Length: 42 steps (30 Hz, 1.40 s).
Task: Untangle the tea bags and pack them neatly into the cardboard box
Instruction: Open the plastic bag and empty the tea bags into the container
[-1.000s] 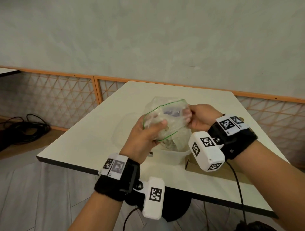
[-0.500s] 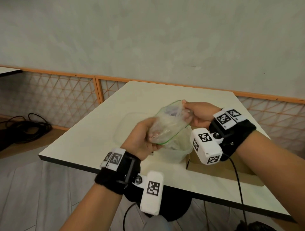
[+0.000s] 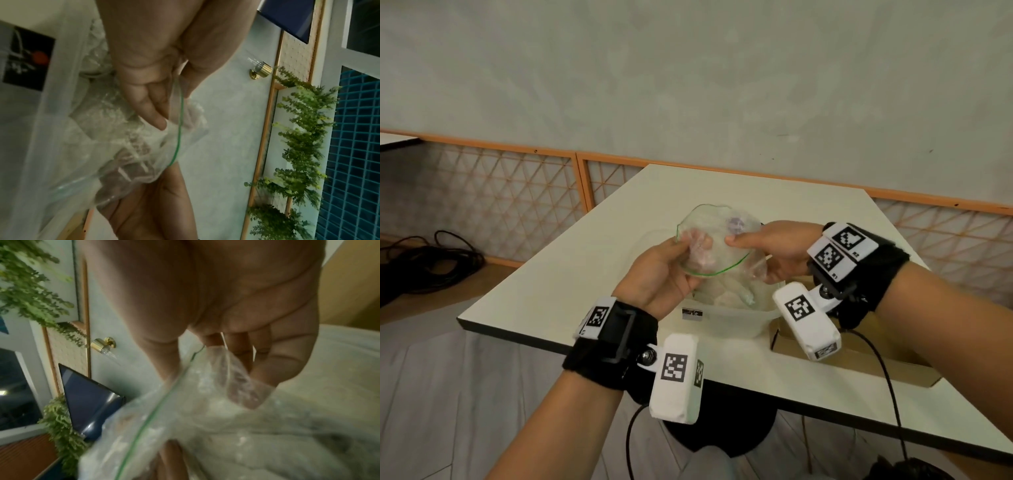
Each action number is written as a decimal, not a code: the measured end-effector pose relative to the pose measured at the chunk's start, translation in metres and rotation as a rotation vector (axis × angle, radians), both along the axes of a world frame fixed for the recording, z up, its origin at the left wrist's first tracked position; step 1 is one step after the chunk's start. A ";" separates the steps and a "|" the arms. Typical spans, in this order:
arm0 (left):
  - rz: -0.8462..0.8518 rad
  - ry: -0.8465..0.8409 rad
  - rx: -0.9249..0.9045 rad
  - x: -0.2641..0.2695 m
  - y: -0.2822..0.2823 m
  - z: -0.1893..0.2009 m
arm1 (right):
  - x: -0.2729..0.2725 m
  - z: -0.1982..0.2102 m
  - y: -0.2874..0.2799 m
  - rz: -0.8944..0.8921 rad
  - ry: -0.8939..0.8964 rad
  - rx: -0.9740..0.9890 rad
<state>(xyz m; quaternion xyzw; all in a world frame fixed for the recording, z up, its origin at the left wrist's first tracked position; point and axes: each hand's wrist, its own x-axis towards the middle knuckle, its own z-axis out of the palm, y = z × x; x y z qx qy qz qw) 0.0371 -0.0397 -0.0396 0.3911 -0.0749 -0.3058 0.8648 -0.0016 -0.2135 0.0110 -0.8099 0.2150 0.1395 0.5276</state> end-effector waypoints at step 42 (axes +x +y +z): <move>-0.039 0.119 -0.031 0.022 0.015 0.002 | 0.032 0.000 -0.009 -0.055 -0.015 0.597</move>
